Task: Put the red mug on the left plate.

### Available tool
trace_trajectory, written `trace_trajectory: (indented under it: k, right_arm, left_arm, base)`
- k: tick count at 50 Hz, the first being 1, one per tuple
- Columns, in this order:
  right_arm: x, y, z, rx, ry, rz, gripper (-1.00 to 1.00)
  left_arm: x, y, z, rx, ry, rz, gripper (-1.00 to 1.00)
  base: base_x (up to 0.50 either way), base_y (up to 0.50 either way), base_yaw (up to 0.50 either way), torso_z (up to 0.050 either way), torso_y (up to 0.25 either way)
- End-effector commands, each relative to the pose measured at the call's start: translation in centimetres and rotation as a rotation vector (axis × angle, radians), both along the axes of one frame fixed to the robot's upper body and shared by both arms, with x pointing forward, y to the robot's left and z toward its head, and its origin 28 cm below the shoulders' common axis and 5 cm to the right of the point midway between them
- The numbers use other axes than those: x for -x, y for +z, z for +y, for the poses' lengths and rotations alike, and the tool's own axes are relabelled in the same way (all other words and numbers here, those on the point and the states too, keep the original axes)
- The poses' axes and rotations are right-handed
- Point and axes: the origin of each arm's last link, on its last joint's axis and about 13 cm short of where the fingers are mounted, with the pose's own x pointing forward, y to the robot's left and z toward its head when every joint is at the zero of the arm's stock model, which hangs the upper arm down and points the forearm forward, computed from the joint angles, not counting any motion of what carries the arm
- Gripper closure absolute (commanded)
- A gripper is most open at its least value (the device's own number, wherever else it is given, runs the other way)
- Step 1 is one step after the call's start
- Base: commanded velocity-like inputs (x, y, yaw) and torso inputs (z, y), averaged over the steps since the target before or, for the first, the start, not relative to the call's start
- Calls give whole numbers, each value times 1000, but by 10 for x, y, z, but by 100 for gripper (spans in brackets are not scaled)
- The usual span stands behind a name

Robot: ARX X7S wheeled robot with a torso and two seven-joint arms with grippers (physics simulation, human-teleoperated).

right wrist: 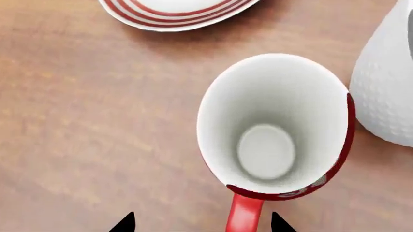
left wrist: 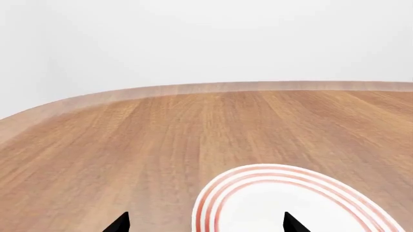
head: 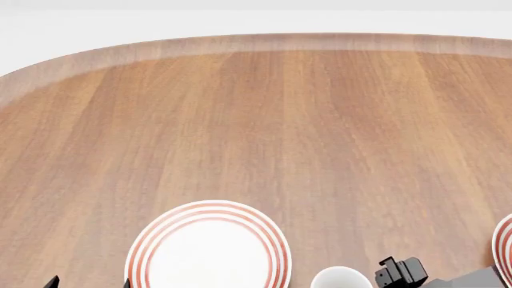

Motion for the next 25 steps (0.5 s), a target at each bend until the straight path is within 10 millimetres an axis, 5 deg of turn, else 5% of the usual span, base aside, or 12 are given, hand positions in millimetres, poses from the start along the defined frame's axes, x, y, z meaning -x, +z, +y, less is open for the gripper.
trace_trajectory:
  k: [1,11,12,25]
  right_arm:
    - [-3,-6,1,2,3,18,-100]
    - [-3,-5,1,6,5,20,-100]
    - [-3,-5,1,7,5,19,100]
    - [-1,0,3,12,17,4,100]
  left_arm:
    - [0,0,0,0,1,0,-100]
    - [0,0,0,0,0,1,-100]
    - [0,0,0,0,0,1,-100]
    - [-2,-1,0,0,1,1,-100]
  base:
    - [0,0,0,0,0]
    - [0,0,0,0,0]
    - [0,0,0,0,0]
    - [0,0,0,0,0]
